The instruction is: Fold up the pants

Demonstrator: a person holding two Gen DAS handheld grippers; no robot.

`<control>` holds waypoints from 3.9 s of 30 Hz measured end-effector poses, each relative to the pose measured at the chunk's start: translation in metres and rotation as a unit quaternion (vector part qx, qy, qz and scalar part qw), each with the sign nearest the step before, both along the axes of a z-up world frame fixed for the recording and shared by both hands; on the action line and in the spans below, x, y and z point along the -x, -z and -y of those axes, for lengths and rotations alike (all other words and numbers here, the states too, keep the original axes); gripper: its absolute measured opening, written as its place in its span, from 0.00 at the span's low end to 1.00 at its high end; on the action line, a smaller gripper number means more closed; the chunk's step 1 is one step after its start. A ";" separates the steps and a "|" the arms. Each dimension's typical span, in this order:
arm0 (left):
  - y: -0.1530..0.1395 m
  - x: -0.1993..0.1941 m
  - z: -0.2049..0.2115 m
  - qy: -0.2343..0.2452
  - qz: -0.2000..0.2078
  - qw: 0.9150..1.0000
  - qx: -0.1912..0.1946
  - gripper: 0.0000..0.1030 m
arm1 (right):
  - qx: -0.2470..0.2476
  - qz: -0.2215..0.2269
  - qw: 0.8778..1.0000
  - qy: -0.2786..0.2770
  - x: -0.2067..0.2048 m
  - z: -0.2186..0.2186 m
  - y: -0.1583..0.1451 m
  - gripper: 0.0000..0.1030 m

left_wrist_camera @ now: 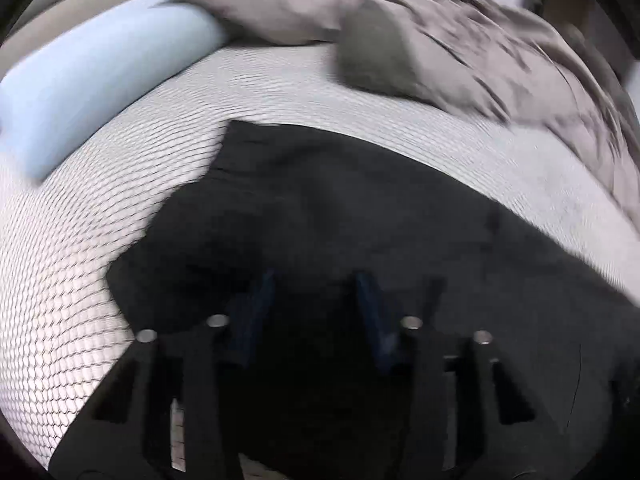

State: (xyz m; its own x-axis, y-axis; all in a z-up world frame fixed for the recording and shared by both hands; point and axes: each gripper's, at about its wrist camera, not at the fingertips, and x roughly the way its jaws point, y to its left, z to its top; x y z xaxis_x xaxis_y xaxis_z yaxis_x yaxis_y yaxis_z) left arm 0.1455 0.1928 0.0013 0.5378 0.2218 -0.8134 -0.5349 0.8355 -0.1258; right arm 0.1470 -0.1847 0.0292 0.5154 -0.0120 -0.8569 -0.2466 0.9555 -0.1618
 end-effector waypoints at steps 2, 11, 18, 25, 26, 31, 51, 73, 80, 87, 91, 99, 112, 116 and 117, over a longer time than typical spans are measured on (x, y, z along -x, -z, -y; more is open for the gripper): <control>0.000 0.007 -0.013 -0.027 0.003 1.000 0.003 0.10 | 0.004 0.006 1.000 -0.001 0.001 -0.001 -0.001 0.99; -0.025 0.063 0.065 0.104 0.047 0.990 0.079 0.46 | -0.020 0.056 0.998 -0.016 0.013 -0.015 -0.023 0.99; 0.003 0.073 0.149 0.196 -0.011 0.980 -0.025 0.69 | -0.001 0.021 0.994 -0.108 0.019 -0.057 -0.010 1.00; 0.004 0.075 0.121 0.180 -0.011 0.983 -0.028 0.72 | 0.041 0.000 0.994 -0.102 0.027 0.004 -0.003 1.00; 0.002 0.069 0.115 0.176 -0.011 0.984 -0.033 0.72 | 0.041 -0.003 0.995 -0.096 0.029 0.019 -0.003 0.99; -0.029 0.078 0.116 0.168 0.033 0.984 -0.042 0.71 | 0.010 -0.009 0.999 -0.032 0.037 0.100 -0.013 1.00; 0.004 0.065 0.278 0.322 -0.015 0.945 -0.050 0.80 | 0.071 0.004 0.997 0.023 0.103 0.180 -0.014 1.00; -0.002 0.056 0.392 0.410 -0.010 0.912 -0.013 0.80 | -0.408 0.065 0.859 0.303 0.127 0.375 -0.011 0.25; 0.005 0.062 0.398 0.422 -0.011 0.906 -0.035 0.84 | -0.242 0.050 0.924 0.293 0.118 0.344 -0.023 0.29; 0.005 0.068 0.391 0.422 -0.010 0.906 -0.041 0.87 | -0.243 0.162 0.890 0.350 0.153 0.368 -0.059 0.61; 0.006 0.072 0.387 0.423 -0.005 0.905 -0.040 0.88 | -0.329 0.168 0.851 0.373 0.159 0.392 -0.056 0.62; 0.010 0.077 0.384 0.420 0.006 0.906 -0.046 0.91 | -0.298 0.183 0.879 0.325 0.082 0.350 -0.080 0.82; 0.012 0.073 0.380 0.423 0.005 0.905 -0.042 0.96 | -0.115 0.087 0.954 0.263 -0.038 0.292 -0.048 0.46; 0.013 0.071 0.381 0.423 0.003 0.905 -0.049 0.98 | -0.079 0.057 0.951 0.293 -0.042 0.304 -0.022 0.63; 0.013 0.071 0.381 0.422 0.001 0.905 -0.048 0.98 | -0.075 0.047 0.951 0.296 -0.042 0.303 -0.016 0.64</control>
